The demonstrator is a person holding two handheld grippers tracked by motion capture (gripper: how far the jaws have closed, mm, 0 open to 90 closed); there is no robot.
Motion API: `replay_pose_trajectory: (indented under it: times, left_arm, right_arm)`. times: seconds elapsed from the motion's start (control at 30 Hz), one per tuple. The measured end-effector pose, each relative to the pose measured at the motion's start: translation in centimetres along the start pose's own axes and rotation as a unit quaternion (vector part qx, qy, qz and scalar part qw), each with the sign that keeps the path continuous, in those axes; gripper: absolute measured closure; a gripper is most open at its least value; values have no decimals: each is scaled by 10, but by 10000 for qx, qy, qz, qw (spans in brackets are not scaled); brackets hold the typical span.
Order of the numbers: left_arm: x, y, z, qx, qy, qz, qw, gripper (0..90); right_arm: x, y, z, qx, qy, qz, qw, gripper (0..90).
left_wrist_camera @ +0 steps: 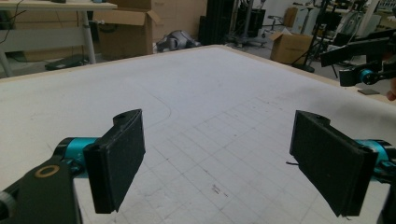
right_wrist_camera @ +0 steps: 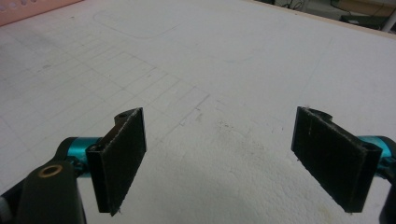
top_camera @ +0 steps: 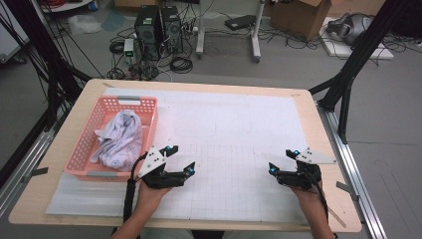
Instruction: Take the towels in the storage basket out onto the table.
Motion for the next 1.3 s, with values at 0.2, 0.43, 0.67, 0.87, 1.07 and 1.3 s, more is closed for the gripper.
replay_pose_trajectory:
  times: [0.2,0.43,0.67,0.87,1.07,1.3]
  left_arm:
    - [-1,4,-1,27,40,13,10000,175]
    - [-3,4,-2,3,106,25,9999,176]
    - [-9,-1,-7,-25,224,131,9997,168]
    - [-9,-2,-15,-98,123,161,9997,171]
    - [-13,1,-31,-38,171,196,9997,184]
    - [-30,-6,-52,-97,250,57,9996,185]
  right_arm:
    - [5,2,1,28,-36,-63,10000,167]
    - [10,4,0,20,-59,-171,9998,166]
    - [5,7,0,107,-46,-92,9999,166]
    - [4,3,1,-1,-51,-100,9999,166]
    - [0,4,1,28,-39,-85,10000,166]
    - [2,4,0,35,-49,-88,9999,166]
Point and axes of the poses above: each handheld gripper's, and its own axes: x roughly forward along the jaws, z roughly out of its underside, y roughly to its right, the point moved 1 cm from there along x, roughly forward along the jaws, and after that the axes turned 8 degrees about z, right-handed, at the moved point
